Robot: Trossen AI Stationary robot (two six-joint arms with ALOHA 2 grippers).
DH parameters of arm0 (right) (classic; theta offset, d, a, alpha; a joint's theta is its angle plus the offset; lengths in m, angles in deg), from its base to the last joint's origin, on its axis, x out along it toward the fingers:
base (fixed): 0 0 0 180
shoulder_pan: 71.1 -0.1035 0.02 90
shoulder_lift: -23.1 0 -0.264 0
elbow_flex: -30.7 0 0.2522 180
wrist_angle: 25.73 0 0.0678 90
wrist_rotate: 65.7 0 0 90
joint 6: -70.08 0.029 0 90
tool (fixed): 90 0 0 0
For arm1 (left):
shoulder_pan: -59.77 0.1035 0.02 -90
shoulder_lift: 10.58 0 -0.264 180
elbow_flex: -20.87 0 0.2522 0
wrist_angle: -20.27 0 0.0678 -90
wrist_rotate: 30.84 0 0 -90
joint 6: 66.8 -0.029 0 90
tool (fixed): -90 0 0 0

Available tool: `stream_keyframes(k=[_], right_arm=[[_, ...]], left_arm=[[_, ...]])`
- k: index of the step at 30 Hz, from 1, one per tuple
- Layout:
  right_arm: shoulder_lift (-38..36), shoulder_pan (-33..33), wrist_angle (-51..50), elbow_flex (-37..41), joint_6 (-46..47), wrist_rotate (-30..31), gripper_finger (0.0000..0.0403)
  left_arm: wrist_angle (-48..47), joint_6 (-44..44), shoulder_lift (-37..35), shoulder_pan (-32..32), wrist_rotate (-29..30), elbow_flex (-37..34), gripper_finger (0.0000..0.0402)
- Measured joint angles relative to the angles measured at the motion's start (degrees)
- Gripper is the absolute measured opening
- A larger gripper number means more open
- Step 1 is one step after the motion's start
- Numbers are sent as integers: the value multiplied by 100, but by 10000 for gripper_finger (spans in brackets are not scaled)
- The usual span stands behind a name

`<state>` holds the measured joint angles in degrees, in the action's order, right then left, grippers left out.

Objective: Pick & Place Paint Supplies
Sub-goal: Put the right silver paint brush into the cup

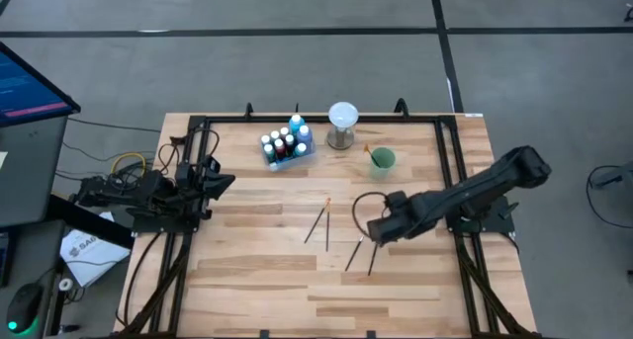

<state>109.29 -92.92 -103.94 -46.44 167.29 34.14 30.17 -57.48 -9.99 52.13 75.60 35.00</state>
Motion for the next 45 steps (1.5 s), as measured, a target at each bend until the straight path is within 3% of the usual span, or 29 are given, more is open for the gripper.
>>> stream_keyframes(k=[9, 15, 23, 32, 35, 45], right_arm=[[867, 390, 191, 17, -298, -212, 257], [917, 802, 1122, 502, -627, -412, 258], [874, 675, 2084, 1136, -194, -708, 258], [1446, 642, 2228, 1051, 42, -792, 250], [1484, 642, 2224, 1014, 110, -791, 223], [1465, 642, 2192, 1019, 9, -811, 59]], left_arm=[[0, 0, 1, 0, 0, 0, 6], [0, 0, 0, 1, 0, -1, 6], [0, 0, 1, 1, 0, 0, 6], [4, 0, 5, 2, 0, 0, 6], [18, 0, 32, 0, 0, 0, 6], [46, 0, 155, 0, 0, -2, 6]])
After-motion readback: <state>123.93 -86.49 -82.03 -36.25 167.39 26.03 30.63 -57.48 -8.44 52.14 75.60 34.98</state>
